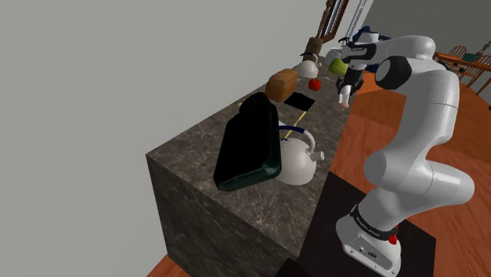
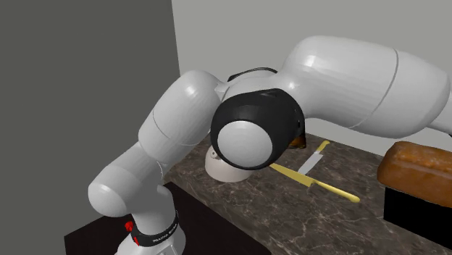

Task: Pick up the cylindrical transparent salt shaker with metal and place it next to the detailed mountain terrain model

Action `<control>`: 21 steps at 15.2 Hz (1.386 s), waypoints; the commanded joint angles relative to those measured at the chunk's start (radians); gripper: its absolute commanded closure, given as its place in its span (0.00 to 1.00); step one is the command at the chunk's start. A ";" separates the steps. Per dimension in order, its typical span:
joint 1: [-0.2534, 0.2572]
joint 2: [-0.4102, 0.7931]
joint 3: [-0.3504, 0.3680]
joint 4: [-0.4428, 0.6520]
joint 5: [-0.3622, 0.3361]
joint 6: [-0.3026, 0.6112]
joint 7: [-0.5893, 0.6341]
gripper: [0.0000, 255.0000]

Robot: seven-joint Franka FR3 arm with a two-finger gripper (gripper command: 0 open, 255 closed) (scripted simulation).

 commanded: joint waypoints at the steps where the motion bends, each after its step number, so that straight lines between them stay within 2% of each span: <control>1: -0.001 0.002 0.000 -0.021 -0.001 0.024 0.002 1.00; 12: -0.003 0.037 -0.003 -0.113 -0.008 0.150 0.017 1.00; 20: -0.003 0.037 -0.003 -0.113 -0.009 0.150 0.017 1.00; 21: -0.005 0.031 -0.003 -0.124 -0.008 0.155 0.016 0.00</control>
